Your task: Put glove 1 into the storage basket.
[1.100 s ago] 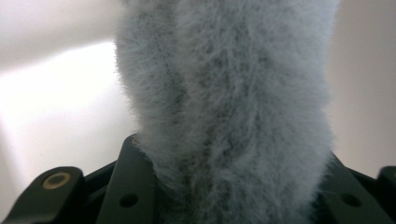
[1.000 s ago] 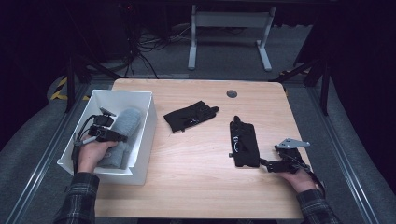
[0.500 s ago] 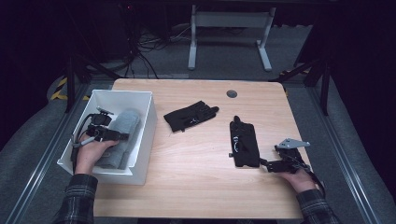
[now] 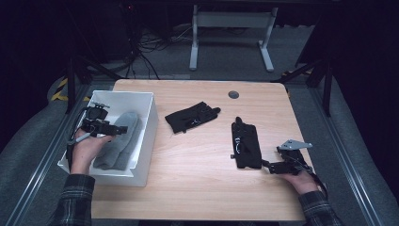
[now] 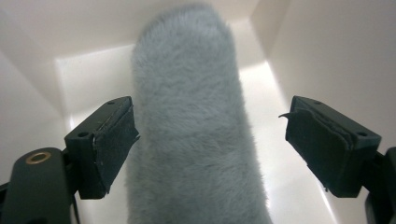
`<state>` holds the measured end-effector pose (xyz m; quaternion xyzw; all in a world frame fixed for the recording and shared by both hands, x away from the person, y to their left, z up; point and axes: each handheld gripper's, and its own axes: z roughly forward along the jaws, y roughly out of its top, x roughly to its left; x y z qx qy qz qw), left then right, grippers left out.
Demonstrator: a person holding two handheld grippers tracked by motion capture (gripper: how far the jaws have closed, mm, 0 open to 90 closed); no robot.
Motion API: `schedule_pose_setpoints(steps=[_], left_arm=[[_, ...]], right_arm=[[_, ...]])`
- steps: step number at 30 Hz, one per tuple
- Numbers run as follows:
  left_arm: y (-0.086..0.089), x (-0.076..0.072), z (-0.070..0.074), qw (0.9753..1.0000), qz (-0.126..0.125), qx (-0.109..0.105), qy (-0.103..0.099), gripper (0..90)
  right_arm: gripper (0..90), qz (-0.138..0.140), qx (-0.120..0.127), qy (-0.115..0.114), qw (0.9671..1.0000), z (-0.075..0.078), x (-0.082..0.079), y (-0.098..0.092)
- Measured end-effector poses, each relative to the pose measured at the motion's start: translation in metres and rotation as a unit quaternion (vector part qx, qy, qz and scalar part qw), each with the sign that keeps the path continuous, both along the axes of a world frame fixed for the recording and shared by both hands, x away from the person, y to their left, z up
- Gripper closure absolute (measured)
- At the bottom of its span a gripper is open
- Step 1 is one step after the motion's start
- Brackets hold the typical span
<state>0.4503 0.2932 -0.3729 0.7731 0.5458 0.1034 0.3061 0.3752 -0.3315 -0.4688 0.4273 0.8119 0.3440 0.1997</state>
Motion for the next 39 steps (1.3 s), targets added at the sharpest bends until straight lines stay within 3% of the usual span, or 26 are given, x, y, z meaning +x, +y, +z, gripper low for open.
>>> schedule_pose_setpoints(steps=[9, 14, 20, 24, 29, 39], left_arm=[[-0.01, -0.007, 0.022, 0.9992, -0.022, -0.021, -0.026, 16.9], [-0.023, -0.013, 0.041, 0.9974, -0.04, -0.04, -0.046, 16.9], [-0.044, -0.023, 0.063, 0.993, -0.071, -0.063, -0.071, 16.9], [-0.061, -0.029, 0.071, 0.9908, -0.089, -0.065, -0.078, 16.8], [-0.083, -0.034, 0.076, 0.988, -0.113, -0.069, -0.08, 16.8], [-0.147, -0.046, 0.08, 0.9798, -0.163, -0.074, -0.089, 16.2]], right_arm=[[10.5, 0.0, 0.0, 0.0, 1.0, 0.0, 0.0, 0.0], [10.5, 0.0, 0.0, 0.0, 1.0, 0.0, 0.0, 0.0], [10.5, 0.0, 0.0, 0.0, 1.0, 0.0, 0.0, 0.0], [10.4, 0.0, 0.0, 0.0, 1.0, 0.0, 0.0, 0.0], [10.3, 0.0, 0.0, 0.0, 1.0, 0.0, 0.0, 0.0], [9.7, 0.002, -0.001, 0.002, 1.0, 0.0, 0.0, 0.0]])
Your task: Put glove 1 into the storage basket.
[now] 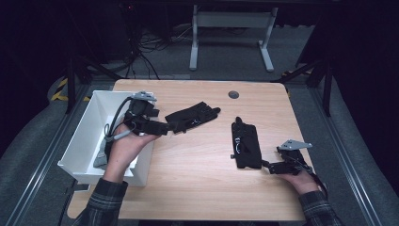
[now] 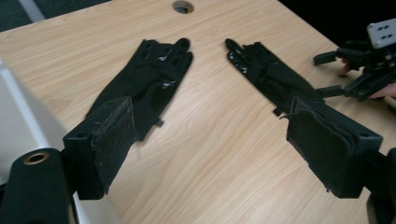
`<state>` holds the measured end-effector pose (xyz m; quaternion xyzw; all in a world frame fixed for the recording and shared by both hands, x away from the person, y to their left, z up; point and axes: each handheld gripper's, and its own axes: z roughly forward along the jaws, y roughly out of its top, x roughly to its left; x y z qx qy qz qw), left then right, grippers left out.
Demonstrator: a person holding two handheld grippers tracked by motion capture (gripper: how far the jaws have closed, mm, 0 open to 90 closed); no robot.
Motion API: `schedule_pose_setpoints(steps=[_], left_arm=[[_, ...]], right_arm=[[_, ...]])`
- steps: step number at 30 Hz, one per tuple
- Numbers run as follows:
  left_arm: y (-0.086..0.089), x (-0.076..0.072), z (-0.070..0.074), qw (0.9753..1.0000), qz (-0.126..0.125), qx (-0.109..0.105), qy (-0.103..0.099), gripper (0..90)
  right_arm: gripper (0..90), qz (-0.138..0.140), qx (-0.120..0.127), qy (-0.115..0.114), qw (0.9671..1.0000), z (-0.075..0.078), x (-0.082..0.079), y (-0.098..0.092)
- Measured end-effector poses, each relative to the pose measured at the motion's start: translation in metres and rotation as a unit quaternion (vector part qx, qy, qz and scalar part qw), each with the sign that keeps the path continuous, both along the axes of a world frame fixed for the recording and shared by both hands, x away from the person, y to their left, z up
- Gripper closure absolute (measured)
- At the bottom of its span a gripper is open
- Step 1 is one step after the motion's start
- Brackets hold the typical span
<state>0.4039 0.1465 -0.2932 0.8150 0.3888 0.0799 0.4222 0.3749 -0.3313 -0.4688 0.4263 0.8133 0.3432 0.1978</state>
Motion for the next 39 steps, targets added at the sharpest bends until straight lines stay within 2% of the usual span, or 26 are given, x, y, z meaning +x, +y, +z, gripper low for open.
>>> schedule_pose_setpoints(steps=[5, 7, 10, 11, 14, 17, 18, 21, 27, 31, 34, 39], left_arm=[[-0.029, -0.002, -0.011, 0.9996, -0.026, -0.007, 0.001, 16.2], [-0.039, -0.002, -0.019, 0.9992, -0.036, -0.012, 0.008, 16.0], [-0.054, -0.004, -0.031, 0.9988, -0.049, -0.004, 0.008, 15.8], [-0.054, -0.004, -0.031, 0.9988, -0.049, -0.004, 0.008, 15.8], [-0.067, -0.007, -0.047, 0.9984, -0.055, 0.006, 0.002, 15.8], [-0.079, -0.007, -0.067, 0.9974, -0.07, 0.013, 0.008, 15.8], [-0.079, -0.007, -0.067, 0.9974, -0.07, 0.013, 0.008, 15.7], [-0.086, -0.008, -0.084, 0.9966, -0.078, 0.028, 0.005, 15.5], [-0.088, -0.014, -0.112, 0.9945, -0.09, 0.054, 0.004, 14.4], [-0.085, -0.018, -0.128, 0.9943, -0.09, 0.057, 0.004, 14.1], [-0.082, -0.019, -0.142, 0.9941, -0.089, 0.06, 0.011, 13.6], [-0.077, -0.022, -0.157, 0.9937, -0.085, 0.073, 0.01, 12.0]], right_arm=[[9.2, 0.002, 0.0, 0.0, 1.0, 0.0, 0.0, 0.0], [9.2, 0.002, 0.0, 0.001, 1.0, 0.0, 0.0, 0.0], [9.2, 0.002, 0.0, 0.001, 1.0, 0.0, 0.0, 0.0], [9.2, 0.002, 0.0, 0.001, 1.0, 0.0, 0.0, 0.0], [9.2, 0.003, 0.0, -0.001, 1.0, 0.0, 0.0, 0.0], [9.2, 0.002, 0.0, -0.001, 1.0, 0.0, 0.0, 0.0], [9.1, 0.002, 0.0, -0.001, 1.0, 0.0, 0.0, 0.0], [9.1, 0.003, -0.001, -0.001, 1.0, 0.0, 0.0, 0.0], [7.3, 0.009, -0.004, -0.001, 0.9999, 0.0, -0.001, 0.0], [6.9, 0.015, -0.005, 0.006, 0.9999, 0.0, 0.0, -0.001], [5.0, -0.001, -0.005, 0.02, 0.9998, 0.006, 0.0, -0.002], [4.0, -0.009, 0.008, 0.0, 0.9999, 0.017, -0.002, -0.004]])
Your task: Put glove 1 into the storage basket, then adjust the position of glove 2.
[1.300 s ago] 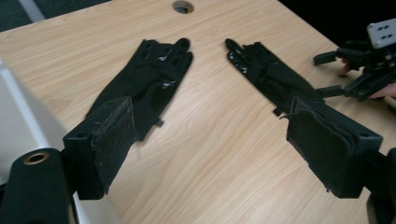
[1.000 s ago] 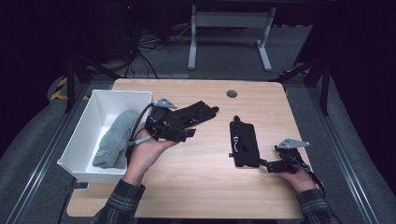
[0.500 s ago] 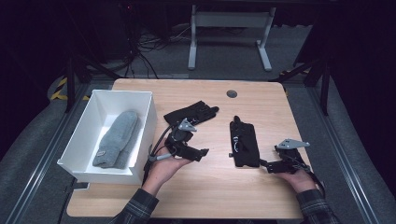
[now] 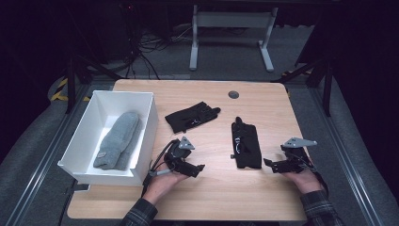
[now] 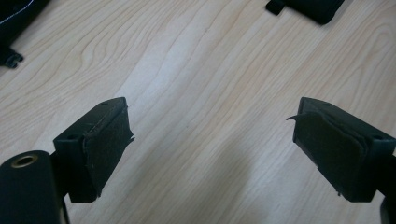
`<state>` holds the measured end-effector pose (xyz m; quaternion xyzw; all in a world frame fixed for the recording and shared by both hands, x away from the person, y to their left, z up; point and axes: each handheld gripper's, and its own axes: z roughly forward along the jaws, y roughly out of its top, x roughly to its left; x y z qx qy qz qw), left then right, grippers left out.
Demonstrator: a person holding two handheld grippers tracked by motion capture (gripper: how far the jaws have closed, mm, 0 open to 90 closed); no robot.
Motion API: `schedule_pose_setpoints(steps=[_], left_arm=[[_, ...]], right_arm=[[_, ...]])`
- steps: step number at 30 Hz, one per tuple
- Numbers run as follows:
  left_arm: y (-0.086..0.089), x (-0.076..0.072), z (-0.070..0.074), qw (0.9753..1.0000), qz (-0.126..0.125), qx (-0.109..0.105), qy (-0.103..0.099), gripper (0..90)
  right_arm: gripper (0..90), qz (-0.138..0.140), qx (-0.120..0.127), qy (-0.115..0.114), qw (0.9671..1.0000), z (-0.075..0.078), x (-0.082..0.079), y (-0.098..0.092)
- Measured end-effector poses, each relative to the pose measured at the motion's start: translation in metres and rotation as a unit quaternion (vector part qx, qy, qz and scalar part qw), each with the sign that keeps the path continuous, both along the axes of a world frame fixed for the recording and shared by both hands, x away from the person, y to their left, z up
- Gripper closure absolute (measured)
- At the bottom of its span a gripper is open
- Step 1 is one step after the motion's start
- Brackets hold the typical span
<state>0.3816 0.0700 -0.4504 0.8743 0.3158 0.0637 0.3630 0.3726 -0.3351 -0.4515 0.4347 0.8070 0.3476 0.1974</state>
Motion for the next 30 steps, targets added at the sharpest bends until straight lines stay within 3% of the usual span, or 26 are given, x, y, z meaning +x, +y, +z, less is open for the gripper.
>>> schedule_pose_setpoints(steps=[2, 4, 6, 8, 12, 13, 14, 15, 19, 21, 28, 30], left_arm=[[0.001, 0.0, -0.002, 1.0, -0.001, 0.002, 0.002, 10.4], [0.003, -0.001, -0.007, 0.9997, 0.001, 0.023, -0.002, 9.3], [0.006, -0.001, -0.01, 0.9998, 0.004, 0.02, -0.004, 7.5], [0.008, -0.002, -0.012, 0.9998, 0.003, 0.019, 0.0, 6.5], [0.008, -0.005, -0.019, 0.9995, -0.002, 0.031, -0.001, 4.6], [0.009, -0.005, -0.019, 0.9993, -0.005, 0.036, -0.004, 2.8], [0.009, -0.005, -0.019, 0.9993, -0.005, 0.036, -0.004, 2.4], [0.011, -0.005, -0.021, 0.9993, -0.014, 0.033, -0.007, 0.8], [0.012, -0.009, -0.025, 0.9983, -0.027, 0.038, -0.034, 0.0], [0.014, -0.01, -0.027, 0.9984, -0.027, 0.027, -0.042, 0.0], [0.014, -0.01, -0.027, 0.9984, -0.026, 0.026, -0.042, 0.0], [0.014, -0.01, -0.027, 0.9985, -0.026, 0.026, -0.042, 0.0]], right_arm=[[4.0, 0.003, 0.001, -0.003, 1.0, 0.001, 0.0, 0.001], [6.2, 0.004, -0.001, -0.006, 1.0, 0.004, 0.0, 0.002], [18.5, 0.011, 0.004, -0.009, 0.9999, 0.007, 0.001, 0.003], [22.0, 0.013, 0.007, -0.008, 0.9999, 0.008, 0.001, 0.003], [48.6, 0.023, 0.027, -0.008, 0.9993, 0.016, 0.004, 0.007], [61.4, 0.032, 0.031, -0.009, 0.999, 0.018, 0.004, 0.012], [61.4, 0.032, 0.031, -0.009, 0.999, 0.018, 0.004, 0.012], [72.9, 0.042, 0.032, -0.011, 0.9985, 0.019, 0.005, 0.019], [87.9, 0.059, 0.037, -0.007, 0.9976, 0.018, 0.007, 0.03], [89.7, 0.063, 0.031, -0.003, 0.9976, 0.016, 0.008, 0.034], [89.8, 0.081, -0.01, 0.017, 0.9965, 0.002, 0.01, 0.048], [89.9, 0.082, -0.007, 0.018, 0.9964, 0.001, 0.011, 0.048]])
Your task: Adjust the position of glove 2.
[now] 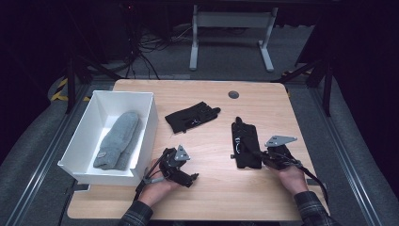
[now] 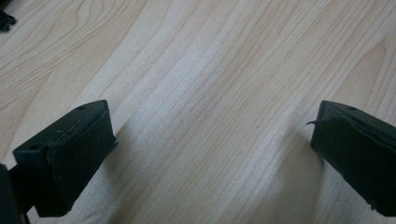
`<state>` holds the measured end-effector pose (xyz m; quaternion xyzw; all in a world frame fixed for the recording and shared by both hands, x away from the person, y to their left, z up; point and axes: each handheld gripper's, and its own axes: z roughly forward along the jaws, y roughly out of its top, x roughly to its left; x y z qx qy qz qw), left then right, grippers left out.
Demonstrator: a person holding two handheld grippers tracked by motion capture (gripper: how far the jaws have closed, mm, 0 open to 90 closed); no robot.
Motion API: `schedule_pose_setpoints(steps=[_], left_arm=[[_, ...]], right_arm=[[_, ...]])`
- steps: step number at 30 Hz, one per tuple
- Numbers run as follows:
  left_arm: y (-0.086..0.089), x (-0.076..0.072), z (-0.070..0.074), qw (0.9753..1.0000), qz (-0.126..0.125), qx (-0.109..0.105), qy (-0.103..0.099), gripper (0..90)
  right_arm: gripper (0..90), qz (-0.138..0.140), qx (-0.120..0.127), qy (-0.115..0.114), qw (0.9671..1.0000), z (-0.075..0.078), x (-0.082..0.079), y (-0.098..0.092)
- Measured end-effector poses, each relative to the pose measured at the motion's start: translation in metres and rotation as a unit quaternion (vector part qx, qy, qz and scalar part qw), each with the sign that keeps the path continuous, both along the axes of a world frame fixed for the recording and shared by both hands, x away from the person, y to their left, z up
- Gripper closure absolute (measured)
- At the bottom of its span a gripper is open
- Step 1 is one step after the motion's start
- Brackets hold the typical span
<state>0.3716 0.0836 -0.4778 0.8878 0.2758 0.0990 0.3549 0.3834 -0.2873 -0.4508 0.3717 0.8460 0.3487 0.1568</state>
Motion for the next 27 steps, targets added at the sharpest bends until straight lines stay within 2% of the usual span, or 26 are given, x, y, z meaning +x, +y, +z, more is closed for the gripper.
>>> schedule_pose_setpoints(steps=[8, 15, 18, 19, 21, 23, 26, 27], left_arm=[[0.0, 0.0, 0.0, 1.0, 0.0, 0.0, 0.0, 0.0], [0.0, 0.0, 0.0, 1.0, 0.0, 0.0, 0.0, 0.0], [0.0, 0.0, 0.0, 1.0, 0.0, 0.0, 0.0, 0.0], [0.0, 0.0, 0.0, 1.0, 0.0, 0.0, 0.0, 0.0], [0.0, 0.0, 0.0, 1.0, 0.0, -0.001, 0.0, 0.0], [0.0, 0.0, 0.0, 1.0, 0.0, 0.0, 0.001, 0.0], [0.0, 0.0, 0.0, 1.0, 0.0, 0.0, 0.0, 0.0], [0.0, 0.0, 0.0, 1.0, 0.0, 0.0, 0.0, 0.0]], right_arm=[[90.0, 0.012, -0.004, 0.005, 0.9999, 0.0, -0.006, -0.001], [89.9, 0.03, -0.01, 0.009, 0.9995, 0.002, -0.021, -0.004], [89.9, 0.034, 0.004, 0.003, 0.9994, 0.006, -0.022, -0.003], [89.8, 0.033, 0.015, 0.003, 0.9993, 0.008, -0.019, -0.003], [89.9, 0.03, 0.014, -0.005, 0.9994, 0.012, -0.011, -0.001], [89.9, 0.028, 0.025, -0.012, 0.9992, 0.016, 0.002, 0.003], [90.0, 0.029, 0.023, -0.018, 0.9991, 0.018, 0.011, 0.008], [89.9, 0.035, 0.023, -0.014, 0.999, 0.017, 0.021, 0.015]])
